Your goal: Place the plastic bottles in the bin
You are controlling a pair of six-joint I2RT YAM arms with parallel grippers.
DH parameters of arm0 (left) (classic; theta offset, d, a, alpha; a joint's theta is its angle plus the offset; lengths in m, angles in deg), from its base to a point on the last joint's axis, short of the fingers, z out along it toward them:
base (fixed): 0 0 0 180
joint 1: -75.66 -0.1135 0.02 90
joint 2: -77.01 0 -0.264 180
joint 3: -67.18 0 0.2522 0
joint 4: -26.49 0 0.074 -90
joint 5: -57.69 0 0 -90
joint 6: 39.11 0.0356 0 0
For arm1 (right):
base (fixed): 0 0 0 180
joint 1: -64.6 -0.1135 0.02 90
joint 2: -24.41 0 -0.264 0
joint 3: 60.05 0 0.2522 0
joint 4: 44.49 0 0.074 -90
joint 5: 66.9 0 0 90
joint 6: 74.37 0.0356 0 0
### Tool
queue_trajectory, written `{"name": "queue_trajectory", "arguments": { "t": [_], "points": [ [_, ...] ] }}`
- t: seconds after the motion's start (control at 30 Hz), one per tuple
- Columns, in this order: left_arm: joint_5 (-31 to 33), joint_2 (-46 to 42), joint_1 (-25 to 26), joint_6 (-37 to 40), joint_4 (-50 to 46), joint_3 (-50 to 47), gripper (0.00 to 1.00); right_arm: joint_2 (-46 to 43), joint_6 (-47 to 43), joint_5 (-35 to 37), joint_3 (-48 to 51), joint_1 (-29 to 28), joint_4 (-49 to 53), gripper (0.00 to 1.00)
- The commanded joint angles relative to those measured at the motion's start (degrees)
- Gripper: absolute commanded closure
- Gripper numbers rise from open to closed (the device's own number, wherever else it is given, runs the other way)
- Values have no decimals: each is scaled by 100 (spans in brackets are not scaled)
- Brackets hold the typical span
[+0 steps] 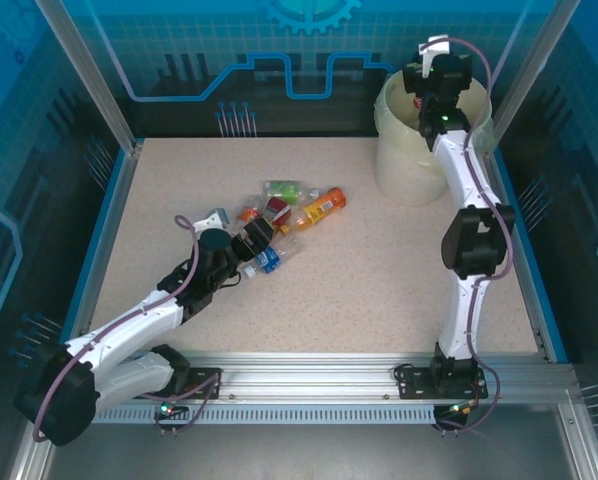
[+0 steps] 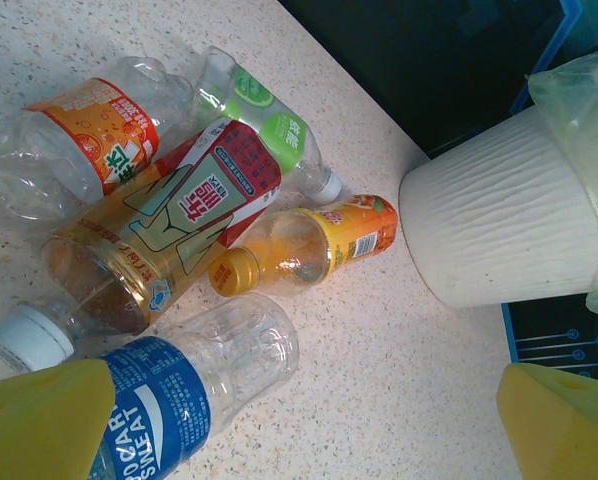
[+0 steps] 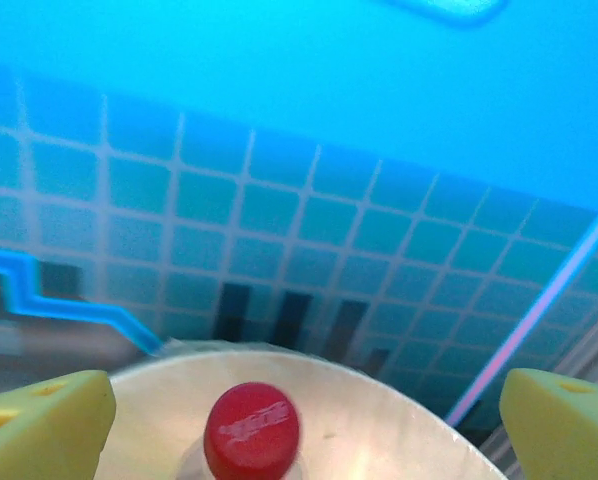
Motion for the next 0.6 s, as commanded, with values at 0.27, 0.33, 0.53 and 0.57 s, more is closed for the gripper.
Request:
{"name": "queue_trajectory", "arguments": {
  "t": [0.27, 0.33, 0.53, 0.57],
  "points": [
    [-50, 80, -62, 150, -31, 54, 1, -457, 1707, -1671, -745, 195, 2421, 0],
    [-96, 108, -60, 183, -114, 102, 1, -361, 2019, -1859, -936, 253, 2806, 0],
    [-383, 320, -58, 391, -549, 423, 1, -1, 2212, -1326, -1156, 252, 3348, 0],
    [-419, 358, -60, 405, -563, 453, 1, 109, 2236, -1262, -1277, 249, 3428, 0]
  ]
}}
